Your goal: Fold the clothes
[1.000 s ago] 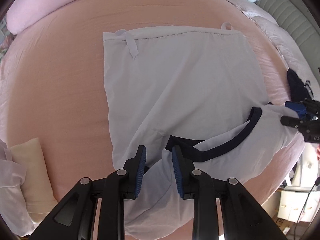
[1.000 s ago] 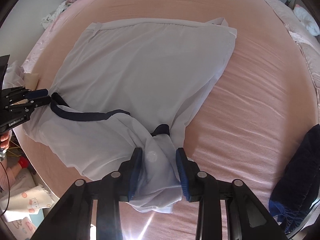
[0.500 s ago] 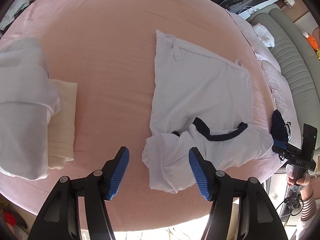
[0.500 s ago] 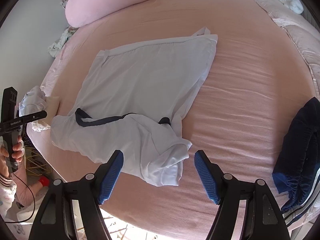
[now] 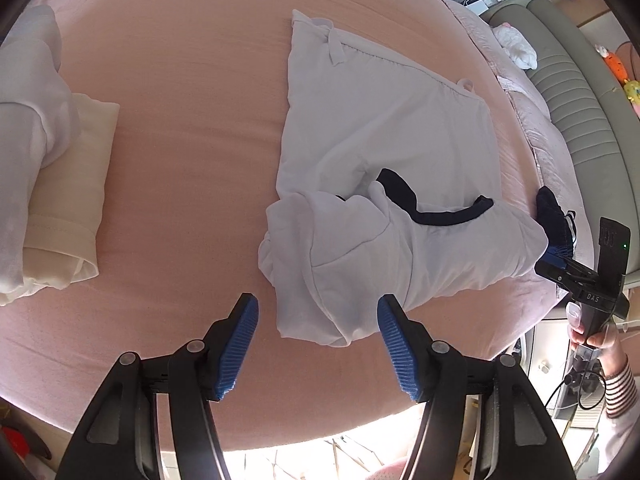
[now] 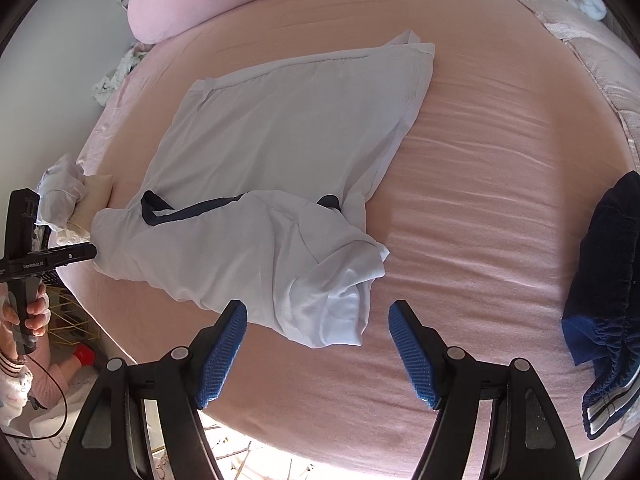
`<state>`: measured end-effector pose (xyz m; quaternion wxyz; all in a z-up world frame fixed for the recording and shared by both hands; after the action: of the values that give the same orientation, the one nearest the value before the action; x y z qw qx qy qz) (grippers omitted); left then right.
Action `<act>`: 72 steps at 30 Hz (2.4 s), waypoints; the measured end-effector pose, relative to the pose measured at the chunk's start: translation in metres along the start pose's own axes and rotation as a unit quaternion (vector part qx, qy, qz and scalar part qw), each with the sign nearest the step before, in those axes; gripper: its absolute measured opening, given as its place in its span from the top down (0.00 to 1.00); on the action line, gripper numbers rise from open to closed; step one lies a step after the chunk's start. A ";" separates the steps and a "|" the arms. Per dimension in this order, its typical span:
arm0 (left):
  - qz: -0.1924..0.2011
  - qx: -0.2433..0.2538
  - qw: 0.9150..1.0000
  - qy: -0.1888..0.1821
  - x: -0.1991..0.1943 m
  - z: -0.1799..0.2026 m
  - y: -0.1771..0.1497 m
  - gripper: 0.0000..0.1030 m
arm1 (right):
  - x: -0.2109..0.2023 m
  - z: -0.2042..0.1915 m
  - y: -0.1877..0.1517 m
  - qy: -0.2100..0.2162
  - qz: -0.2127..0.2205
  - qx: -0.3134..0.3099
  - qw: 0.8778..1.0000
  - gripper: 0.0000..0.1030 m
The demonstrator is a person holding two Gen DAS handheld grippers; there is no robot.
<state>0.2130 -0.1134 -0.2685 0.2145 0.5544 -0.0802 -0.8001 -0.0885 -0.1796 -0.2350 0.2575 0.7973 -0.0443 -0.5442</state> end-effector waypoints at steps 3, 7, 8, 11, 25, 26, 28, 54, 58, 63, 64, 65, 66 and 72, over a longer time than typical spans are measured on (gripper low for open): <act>0.007 0.013 1.000 -0.001 0.005 0.004 -0.003 0.42 | 0.006 -0.002 -0.004 -0.003 -0.009 -0.007 1.000 0.29; 0.028 0.055 0.998 0.004 0.006 0.015 -0.007 0.42 | 0.014 0.000 -0.010 -0.014 -0.018 -0.007 1.000 0.50; 0.028 0.073 0.997 0.012 0.007 0.018 -0.008 0.43 | 0.017 0.000 -0.012 -0.014 -0.024 -0.003 1.000 0.63; 0.037 0.103 0.993 0.033 0.008 0.022 -0.007 0.56 | 0.015 -0.003 -0.014 -0.025 -0.020 -0.029 0.999 0.73; 0.030 0.014 0.997 0.066 0.012 -0.036 0.003 0.68 | 0.024 0.029 -0.032 -0.093 -0.057 -0.024 0.994 0.79; 0.026 0.017 0.997 0.066 0.012 -0.036 0.003 0.68 | 0.024 0.031 -0.033 -0.090 -0.056 -0.014 0.994 0.79; 0.032 0.042 0.996 0.074 0.008 -0.026 0.005 0.68 | 0.022 0.026 -0.033 -0.072 -0.060 -0.010 0.996 0.79; 0.140 0.366 0.868 0.306 -0.021 0.035 0.011 0.59 | -0.032 -0.052 -0.025 -0.175 0.061 -0.320 0.929 0.38; 0.170 0.459 0.811 0.322 -0.010 0.064 -0.006 0.31 | -0.019 -0.082 -0.053 -0.224 0.064 -0.466 0.854 0.38; 0.172 0.540 0.750 0.342 0.001 0.078 -0.033 0.28 | -0.003 -0.099 -0.076 -0.253 0.063 -0.564 0.783 0.38; 0.171 0.556 0.737 0.345 0.003 0.081 -0.037 0.28 | 0.000 -0.101 -0.078 -0.256 0.061 -0.575 0.774 0.38; 0.172 0.570 0.723 0.350 0.005 0.084 -0.041 0.28 | 0.002 -0.102 -0.079 -0.259 0.061 -0.582 0.768 0.36; 0.172 0.584 0.710 0.354 0.006 0.086 -0.045 0.28 | 0.003 -0.103 -0.080 -0.262 0.062 -0.589 0.762 0.34; 0.160 0.622 0.673 0.367 0.020 0.082 -0.050 0.24 | 0.017 -0.104 -0.085 -0.281 0.055 -0.621 0.729 0.27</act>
<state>0.1190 -0.0868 -0.2734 -0.0430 0.7871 -0.5620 -0.2503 -0.0066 -0.0743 -0.2593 0.7005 0.2659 0.1897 -0.6345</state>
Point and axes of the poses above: each gripper's, at about its wrist camera, not at the fingertips, and x roughly the way its jaws point, z to its right, y to its top, the point moved 6 cm from there along x, roughly the way its jaws point, and after that the axes turned 12 degrees about z, right-handed, at the moved point
